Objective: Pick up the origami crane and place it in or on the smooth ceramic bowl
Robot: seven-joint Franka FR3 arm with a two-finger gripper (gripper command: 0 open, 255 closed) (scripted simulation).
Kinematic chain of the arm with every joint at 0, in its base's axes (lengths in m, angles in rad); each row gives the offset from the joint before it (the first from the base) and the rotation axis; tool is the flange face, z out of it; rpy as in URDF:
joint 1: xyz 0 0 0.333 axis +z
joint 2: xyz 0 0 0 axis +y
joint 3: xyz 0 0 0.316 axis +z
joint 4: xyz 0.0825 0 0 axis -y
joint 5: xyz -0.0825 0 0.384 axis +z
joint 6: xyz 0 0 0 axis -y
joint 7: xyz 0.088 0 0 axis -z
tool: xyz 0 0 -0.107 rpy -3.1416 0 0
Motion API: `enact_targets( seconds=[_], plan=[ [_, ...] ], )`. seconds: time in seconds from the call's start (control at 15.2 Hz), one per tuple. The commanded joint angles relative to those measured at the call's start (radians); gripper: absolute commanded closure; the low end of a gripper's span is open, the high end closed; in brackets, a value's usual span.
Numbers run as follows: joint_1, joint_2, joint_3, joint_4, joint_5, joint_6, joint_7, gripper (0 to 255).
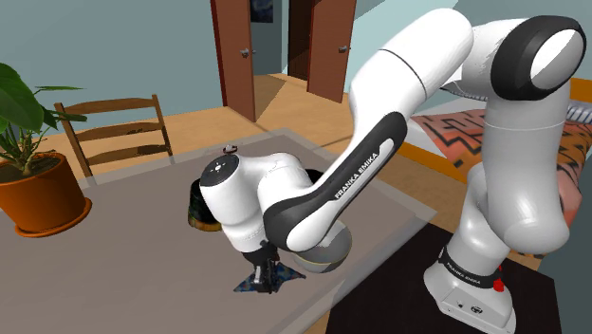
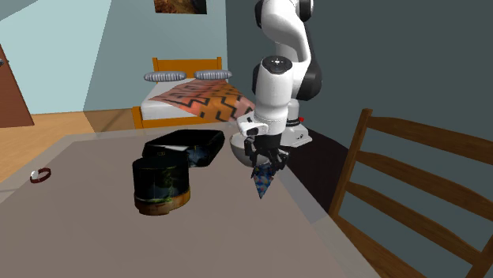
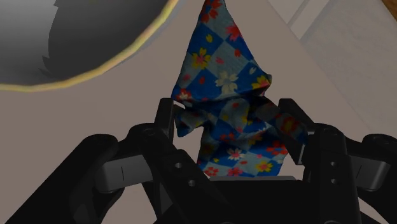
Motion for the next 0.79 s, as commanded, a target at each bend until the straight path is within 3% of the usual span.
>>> enact_targets(
  seconds=[0.0,0.73],
  plan=[
    [-0.002,-0.012,0.003,0.005,0.008,-0.016,-0.006,255],
    [-0.014,-0.101,0.019,0.051,0.059,-0.138,-0.049,255]
  ],
)
